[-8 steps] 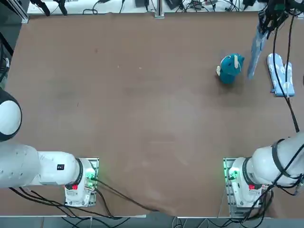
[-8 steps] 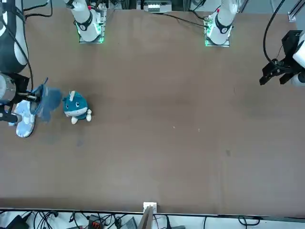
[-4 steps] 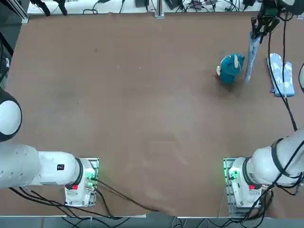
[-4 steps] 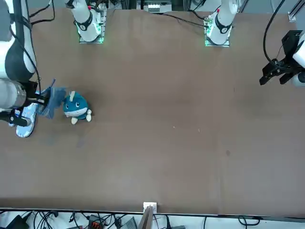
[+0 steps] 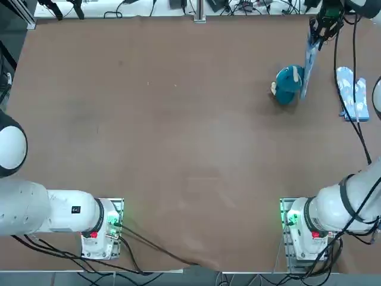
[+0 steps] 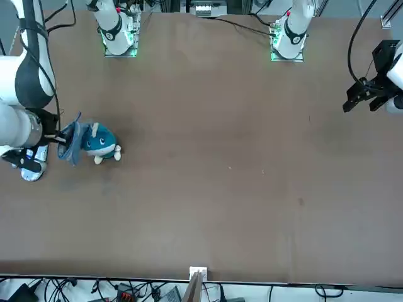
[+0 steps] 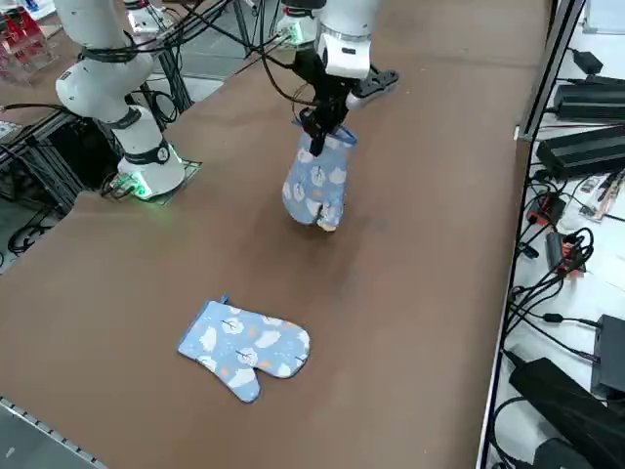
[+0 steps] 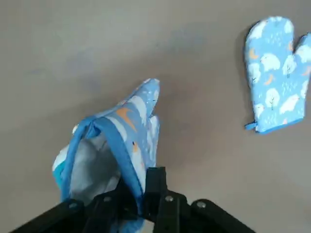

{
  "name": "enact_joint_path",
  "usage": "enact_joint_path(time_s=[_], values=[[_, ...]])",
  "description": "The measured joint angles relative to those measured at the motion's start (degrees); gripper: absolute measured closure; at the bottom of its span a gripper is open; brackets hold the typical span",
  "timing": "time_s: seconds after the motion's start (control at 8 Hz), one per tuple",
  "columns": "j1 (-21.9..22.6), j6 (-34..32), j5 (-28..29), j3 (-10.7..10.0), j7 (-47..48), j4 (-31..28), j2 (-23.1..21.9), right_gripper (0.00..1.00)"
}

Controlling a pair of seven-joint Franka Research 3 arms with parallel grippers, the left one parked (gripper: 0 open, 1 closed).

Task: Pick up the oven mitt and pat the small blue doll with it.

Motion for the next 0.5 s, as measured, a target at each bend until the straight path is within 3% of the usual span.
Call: enact_joint_path(time_s=[0.5], values=[[-2.2, -2.0, -4.4, -0.4, -1.3, 0.5, 0.1, 0.95]])
